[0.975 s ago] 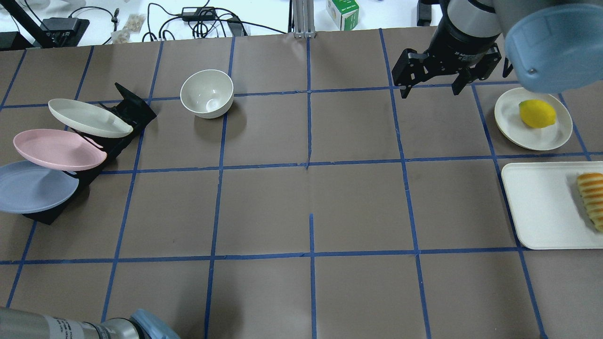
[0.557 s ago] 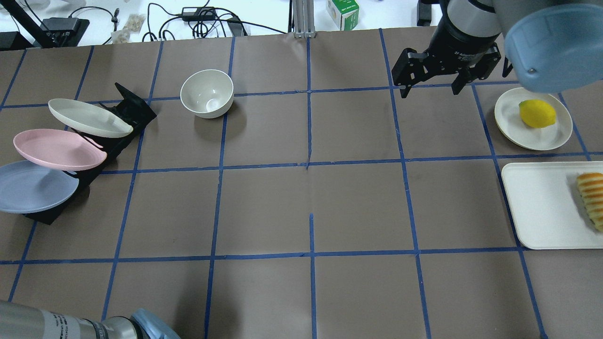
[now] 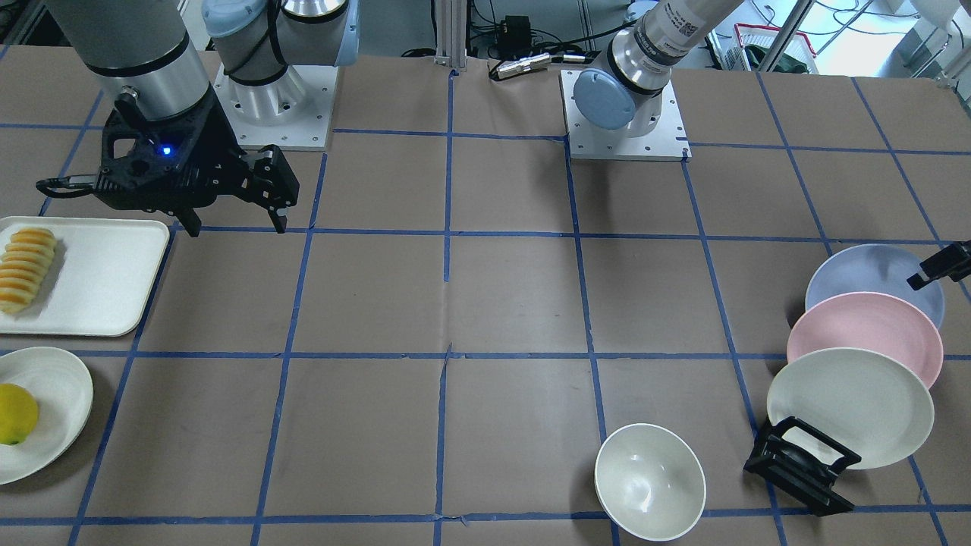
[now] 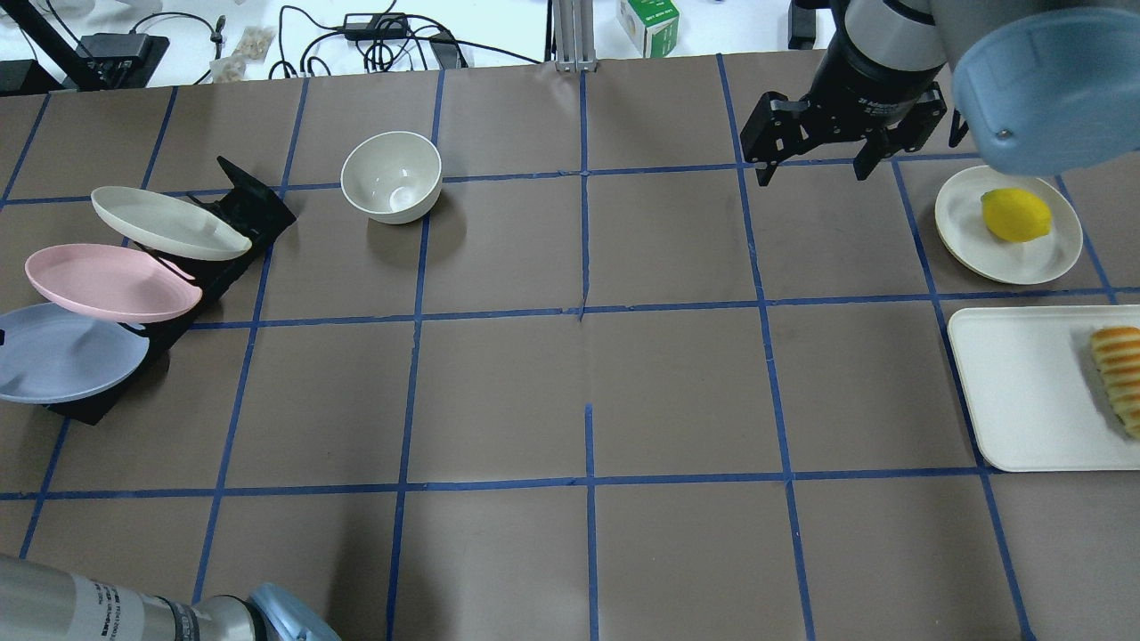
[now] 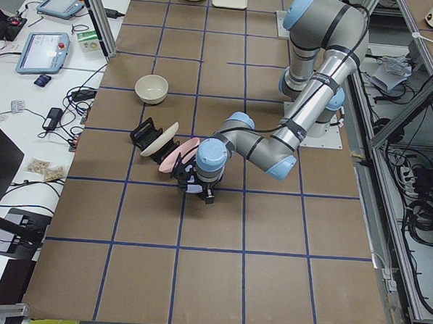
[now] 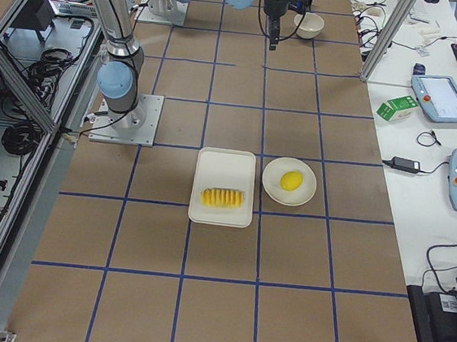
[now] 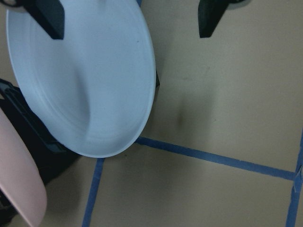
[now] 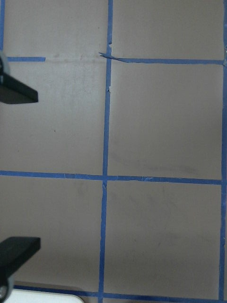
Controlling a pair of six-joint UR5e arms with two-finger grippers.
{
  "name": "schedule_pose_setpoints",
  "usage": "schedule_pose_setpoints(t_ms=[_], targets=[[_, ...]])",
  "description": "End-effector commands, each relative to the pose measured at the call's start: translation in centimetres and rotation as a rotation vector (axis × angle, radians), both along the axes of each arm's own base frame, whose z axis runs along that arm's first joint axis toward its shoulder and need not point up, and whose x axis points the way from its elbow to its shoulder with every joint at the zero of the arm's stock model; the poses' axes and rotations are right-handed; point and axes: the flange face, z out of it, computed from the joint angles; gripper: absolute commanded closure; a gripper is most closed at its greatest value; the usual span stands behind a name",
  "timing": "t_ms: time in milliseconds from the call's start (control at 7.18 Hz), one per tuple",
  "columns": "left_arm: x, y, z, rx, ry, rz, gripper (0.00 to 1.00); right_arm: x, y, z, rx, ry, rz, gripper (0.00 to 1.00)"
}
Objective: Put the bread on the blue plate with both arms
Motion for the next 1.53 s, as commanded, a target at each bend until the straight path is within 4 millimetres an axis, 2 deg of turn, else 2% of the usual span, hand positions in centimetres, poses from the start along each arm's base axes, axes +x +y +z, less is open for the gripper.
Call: schedule_pose_setpoints(t_ms=[0, 279, 418, 975, 1393], targets=[[0.1, -0.1, -0.7, 0.010, 0.012, 0.014, 0.21, 0.0, 0.0, 0.0, 0.000, -0.002, -0.002, 0.00], [0.0, 0.0, -0.8, 0.025, 0.017, 0.014, 0.81, 0.0, 0.0, -0.1, 0.002, -0.002, -0.004, 0.00], [0.0, 0.1, -0.7, 0.026, 0.016, 0.013, 1.00, 0.0, 0.0, -0.1, 0.003, -0.001, -0.002, 0.00], [0.2, 0.5, 0.2, 0.078, -0.040, 0.001, 1.00, 0.0, -0.1, 0.0, -0.001, -0.004, -0.002, 0.00], [-0.3, 0.3, 3.2, 0.042, -0.083, -0.022, 1.00, 0.0, -0.1, -0.2, 0.005, -0.002, 0.004, 0.00]])
